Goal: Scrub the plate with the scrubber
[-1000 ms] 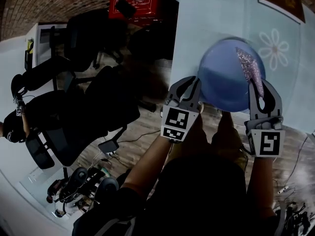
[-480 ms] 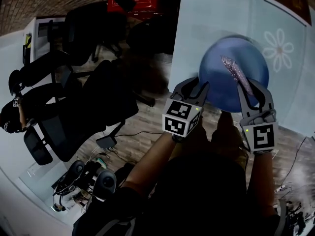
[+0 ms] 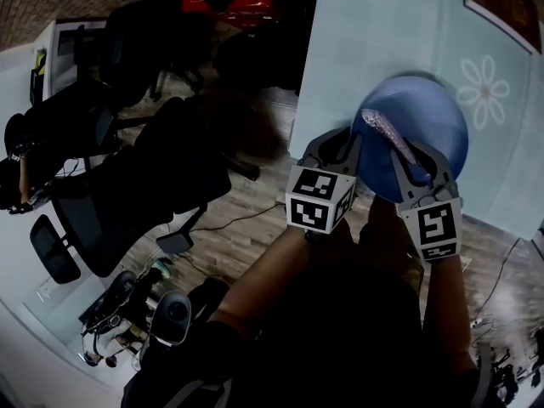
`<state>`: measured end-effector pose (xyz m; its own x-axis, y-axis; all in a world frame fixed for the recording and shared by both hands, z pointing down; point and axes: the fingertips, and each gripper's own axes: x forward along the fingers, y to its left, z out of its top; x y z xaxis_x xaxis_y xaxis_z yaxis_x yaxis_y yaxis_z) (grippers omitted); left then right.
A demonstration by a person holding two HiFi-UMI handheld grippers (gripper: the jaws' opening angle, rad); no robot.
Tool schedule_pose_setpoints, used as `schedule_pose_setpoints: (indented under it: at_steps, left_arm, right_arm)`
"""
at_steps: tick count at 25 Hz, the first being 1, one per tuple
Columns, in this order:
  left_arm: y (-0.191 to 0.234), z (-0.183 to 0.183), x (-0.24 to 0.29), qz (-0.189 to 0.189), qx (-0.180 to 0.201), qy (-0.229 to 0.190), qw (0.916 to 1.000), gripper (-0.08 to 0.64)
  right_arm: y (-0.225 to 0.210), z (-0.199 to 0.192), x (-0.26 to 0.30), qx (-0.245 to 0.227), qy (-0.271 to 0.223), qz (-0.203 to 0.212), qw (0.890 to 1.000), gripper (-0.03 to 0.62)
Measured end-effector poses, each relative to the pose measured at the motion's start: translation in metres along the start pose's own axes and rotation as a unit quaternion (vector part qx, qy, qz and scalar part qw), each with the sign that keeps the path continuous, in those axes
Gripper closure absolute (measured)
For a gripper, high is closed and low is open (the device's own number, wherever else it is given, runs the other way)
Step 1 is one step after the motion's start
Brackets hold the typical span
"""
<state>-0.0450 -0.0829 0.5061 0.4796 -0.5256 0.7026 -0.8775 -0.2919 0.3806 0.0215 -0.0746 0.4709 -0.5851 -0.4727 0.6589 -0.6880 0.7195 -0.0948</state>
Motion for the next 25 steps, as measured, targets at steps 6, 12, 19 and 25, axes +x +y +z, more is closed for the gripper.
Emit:
schedule_pose_setpoints:
  at_steps: [6, 12, 19, 25]
  left_arm:
    - [0.002, 0.001, 0.000, -0.007, -0.009, -0.002, 0.9999, 0.499]
    - [0.011, 0.009, 0.000, 0.005, -0.020, -0.013, 0.9997, 0.508]
    - [0.022, 0.015, -0.001, 0.014, -0.018, -0.022, 0.9995, 0.512]
    - [0.022, 0.015, 0.001, 0.015, -0.029, -0.028, 0.9991, 0.514]
  right_arm:
    - [-0.029, 0.008, 0.007, -0.019, 0.013, -0.057, 0.998, 0.503]
    - [-0.059, 0.020, 0.013, -0.055, 0.022, -0.108, 0.992, 0.503]
    - [-0.089, 0.022, 0.011, -0.086, 0.043, -0.151, 0.984, 0.503]
    - [-0.111, -0.001, -0.009, -0.107, 0.068, -0.173, 0.977, 0.503]
